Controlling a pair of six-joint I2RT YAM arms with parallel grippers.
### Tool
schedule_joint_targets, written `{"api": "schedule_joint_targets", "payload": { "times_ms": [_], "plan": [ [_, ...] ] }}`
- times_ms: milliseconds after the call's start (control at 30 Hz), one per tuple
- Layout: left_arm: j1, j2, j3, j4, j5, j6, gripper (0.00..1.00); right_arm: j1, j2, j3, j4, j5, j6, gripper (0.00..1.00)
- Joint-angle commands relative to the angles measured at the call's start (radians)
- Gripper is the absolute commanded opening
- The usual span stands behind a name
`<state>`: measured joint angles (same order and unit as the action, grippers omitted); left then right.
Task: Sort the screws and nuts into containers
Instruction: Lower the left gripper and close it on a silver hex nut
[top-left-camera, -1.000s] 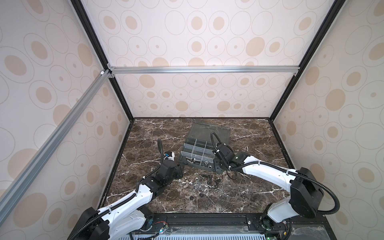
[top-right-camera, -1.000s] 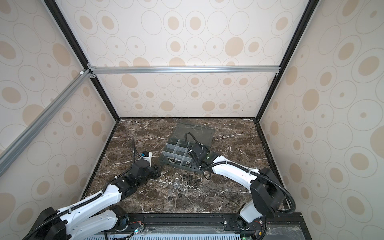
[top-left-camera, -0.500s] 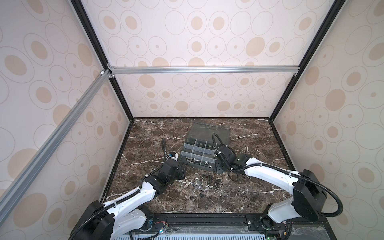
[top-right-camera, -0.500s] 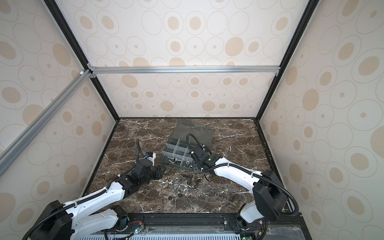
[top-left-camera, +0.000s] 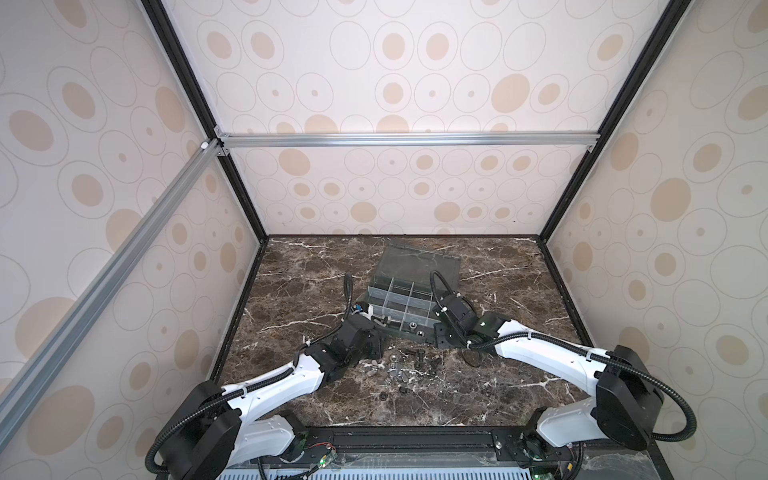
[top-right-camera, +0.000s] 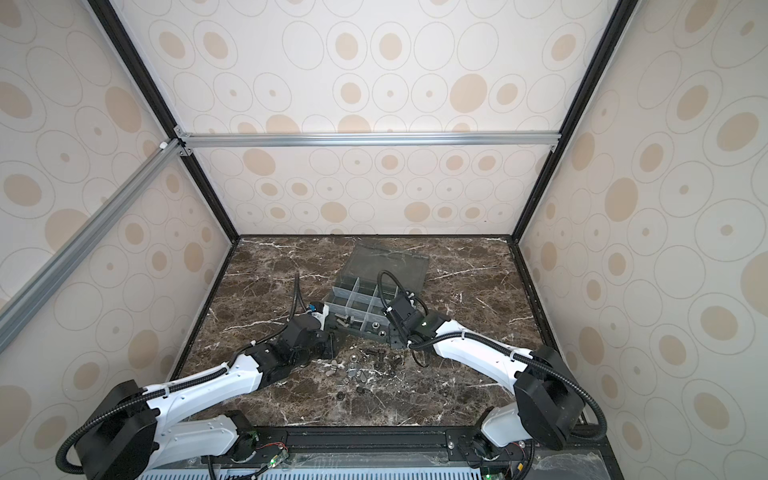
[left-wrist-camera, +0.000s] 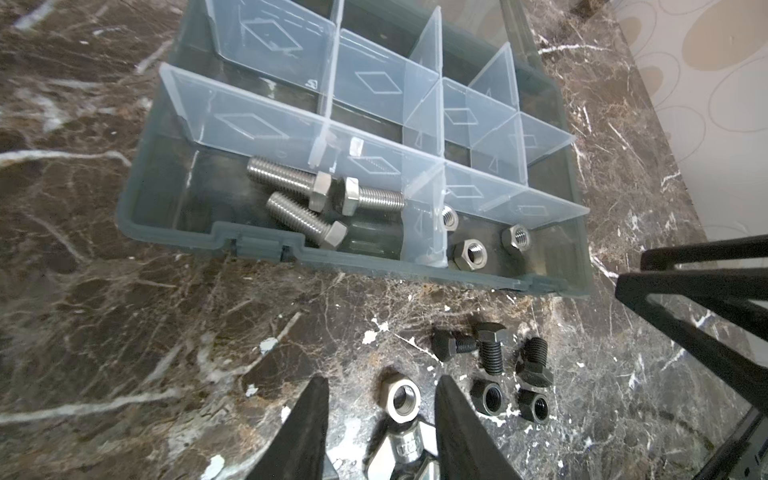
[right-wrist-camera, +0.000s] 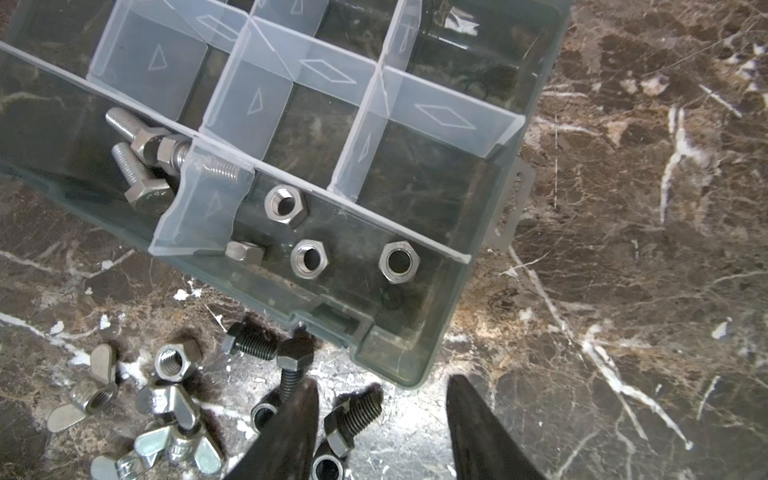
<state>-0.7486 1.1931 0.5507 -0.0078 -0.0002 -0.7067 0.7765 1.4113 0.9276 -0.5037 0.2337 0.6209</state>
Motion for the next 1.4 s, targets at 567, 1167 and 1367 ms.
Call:
{"api": "schedule_joint_targets", "payload": {
  "times_ms": [567, 1167, 1367],
  "plan": [
    [-0.131, 0.163, 0.131, -0.090, -0.020, 0.056, 0.46, -0.007, -0.089, -0.090, 0.011, 0.022, 0.054, 0.54],
    [-0.166, 0.282, 0.202, -0.157, -0.064, 0.075, 0.47, -0.007, -0.105, -0.112, 0.011, 0.026, 0.060, 0.54],
    [-0.171, 0.302, 0.204, -0.171, -0.078, 0.070, 0.47, -0.006, -0.110, -0.120, 0.010, 0.027, 0.063, 0.54]
  ]
}}
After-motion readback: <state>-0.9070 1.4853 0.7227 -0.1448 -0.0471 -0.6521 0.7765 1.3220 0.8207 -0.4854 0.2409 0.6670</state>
